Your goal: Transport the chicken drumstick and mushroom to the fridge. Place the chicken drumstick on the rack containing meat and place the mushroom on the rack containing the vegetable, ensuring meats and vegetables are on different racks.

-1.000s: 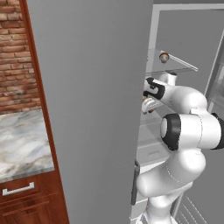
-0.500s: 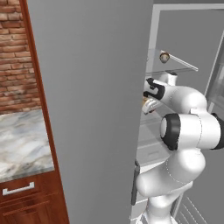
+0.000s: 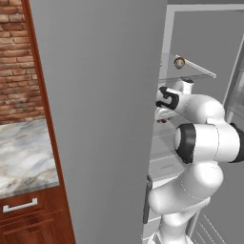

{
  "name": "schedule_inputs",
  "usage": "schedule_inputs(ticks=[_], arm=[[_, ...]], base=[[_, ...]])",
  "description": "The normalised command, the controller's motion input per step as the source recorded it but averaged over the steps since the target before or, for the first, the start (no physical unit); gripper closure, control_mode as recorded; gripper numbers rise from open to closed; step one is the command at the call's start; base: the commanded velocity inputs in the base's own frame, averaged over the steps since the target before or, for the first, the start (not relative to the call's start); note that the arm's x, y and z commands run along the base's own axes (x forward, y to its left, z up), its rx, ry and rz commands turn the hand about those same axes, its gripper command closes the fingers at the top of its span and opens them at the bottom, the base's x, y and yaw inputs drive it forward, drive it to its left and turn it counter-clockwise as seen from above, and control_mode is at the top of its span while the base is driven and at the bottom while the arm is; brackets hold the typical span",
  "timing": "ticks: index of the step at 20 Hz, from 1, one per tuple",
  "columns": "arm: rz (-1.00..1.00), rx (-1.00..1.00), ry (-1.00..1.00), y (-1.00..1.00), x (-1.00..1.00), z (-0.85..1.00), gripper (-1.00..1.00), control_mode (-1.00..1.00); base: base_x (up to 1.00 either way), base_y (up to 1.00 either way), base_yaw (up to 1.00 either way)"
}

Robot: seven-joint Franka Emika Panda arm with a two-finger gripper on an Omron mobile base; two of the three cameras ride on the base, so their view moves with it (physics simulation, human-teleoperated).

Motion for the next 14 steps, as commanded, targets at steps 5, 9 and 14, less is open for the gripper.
schedule_inputs(ticks=[5,9,14], arm=[[-0.67,0.23,-0.53,0.39,0.16,-0.04,-1.00,-1.00],[-0.46,0.18,-0.73,0.47,-0.36,-0.01,-1.00,-1.00],[-0.21,0.10,-0.25,-0.15,-1.00,0.95,-1.00,-1.00]], base=[[0.00,0.00,0.00],[0.00,0.00,0.00],[0.00,0.00,0.00]])
